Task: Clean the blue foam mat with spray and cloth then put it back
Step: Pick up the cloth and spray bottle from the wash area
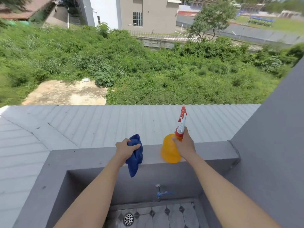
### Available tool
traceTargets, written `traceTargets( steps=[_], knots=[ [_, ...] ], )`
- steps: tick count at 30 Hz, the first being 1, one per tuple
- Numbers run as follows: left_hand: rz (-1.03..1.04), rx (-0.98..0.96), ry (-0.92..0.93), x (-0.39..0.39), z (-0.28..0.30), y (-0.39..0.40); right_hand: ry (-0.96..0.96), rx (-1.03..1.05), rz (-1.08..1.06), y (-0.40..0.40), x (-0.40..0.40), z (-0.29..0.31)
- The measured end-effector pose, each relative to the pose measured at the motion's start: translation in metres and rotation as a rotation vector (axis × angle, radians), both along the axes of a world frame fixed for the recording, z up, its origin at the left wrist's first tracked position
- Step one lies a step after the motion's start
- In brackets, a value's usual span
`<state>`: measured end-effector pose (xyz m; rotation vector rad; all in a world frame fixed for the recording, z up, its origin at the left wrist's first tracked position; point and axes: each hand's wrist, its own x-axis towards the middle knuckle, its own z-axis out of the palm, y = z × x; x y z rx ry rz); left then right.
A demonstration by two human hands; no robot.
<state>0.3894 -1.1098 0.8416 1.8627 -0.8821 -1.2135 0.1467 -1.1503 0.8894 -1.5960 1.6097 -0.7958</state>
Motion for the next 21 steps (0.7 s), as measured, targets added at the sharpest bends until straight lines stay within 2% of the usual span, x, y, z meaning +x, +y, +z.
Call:
traceTargets(
  steps=[3,5,9,12,17,21],
  knots=[
    [-0.056,-0.090,-0.383,-0.010,0.003,-0.002,0.013,0.002,0.005,-0.006,-0.001,0.000],
    [-0.122,-0.098,-0.531,-0.015,0.007,-0.002,0.018,0.010,0.013,-0.008,-0.001,-0.002],
    [-0.210,0.041,-0.376,-0.006,0.007,-0.012,0.026,0.018,0.025,-0.012,0.001,-0.002],
    [-0.260,0.011,-0.334,-0.001,0.008,-0.018,0.042,0.026,0.032,-0.018,0.003,0.001],
    [-0.103,-0.250,-0.099,-0.020,0.018,-0.014,0.042,0.027,0.029,-0.020,0.003,0.002],
    [0.112,-0.201,0.284,-0.036,0.010,-0.023,0.036,0.034,0.017,-0.021,0.003,-0.001]
  ],
)
